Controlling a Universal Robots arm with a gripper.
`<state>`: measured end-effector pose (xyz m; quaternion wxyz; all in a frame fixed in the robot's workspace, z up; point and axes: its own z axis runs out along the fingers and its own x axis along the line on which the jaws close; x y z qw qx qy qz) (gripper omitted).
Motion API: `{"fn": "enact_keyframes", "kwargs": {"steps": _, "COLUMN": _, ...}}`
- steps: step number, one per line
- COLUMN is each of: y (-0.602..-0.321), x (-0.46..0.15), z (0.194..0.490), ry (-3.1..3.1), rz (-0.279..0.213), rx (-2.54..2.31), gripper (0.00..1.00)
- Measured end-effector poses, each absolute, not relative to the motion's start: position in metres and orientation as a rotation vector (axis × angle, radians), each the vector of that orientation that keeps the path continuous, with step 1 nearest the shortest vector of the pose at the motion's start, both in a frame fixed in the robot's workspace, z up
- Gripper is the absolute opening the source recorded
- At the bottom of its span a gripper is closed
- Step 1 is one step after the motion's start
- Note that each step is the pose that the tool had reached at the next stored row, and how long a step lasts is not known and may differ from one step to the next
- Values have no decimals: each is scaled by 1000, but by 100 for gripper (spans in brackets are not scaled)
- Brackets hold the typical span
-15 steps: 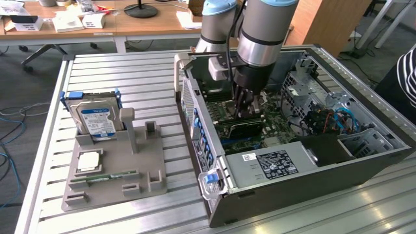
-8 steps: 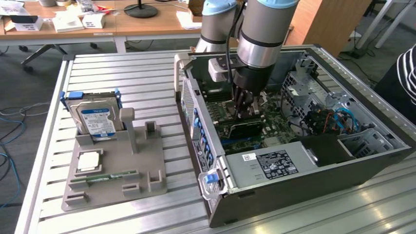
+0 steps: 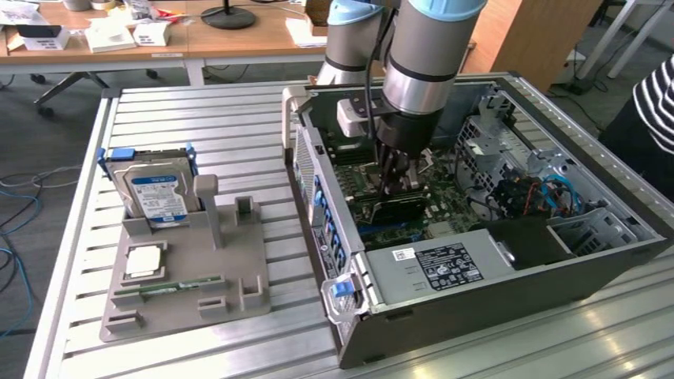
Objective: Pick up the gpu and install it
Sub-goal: 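Press down on the gpu until it lock into place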
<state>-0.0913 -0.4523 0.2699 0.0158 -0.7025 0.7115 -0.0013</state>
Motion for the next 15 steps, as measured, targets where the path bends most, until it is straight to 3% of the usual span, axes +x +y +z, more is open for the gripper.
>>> {"fn": "enact_keyframes", "kwargs": {"steps": 15, "y": -452, "x": -91, "z": 266, "ry": 2213, "rz": -4, "rx": -2185, "gripper": 11}}
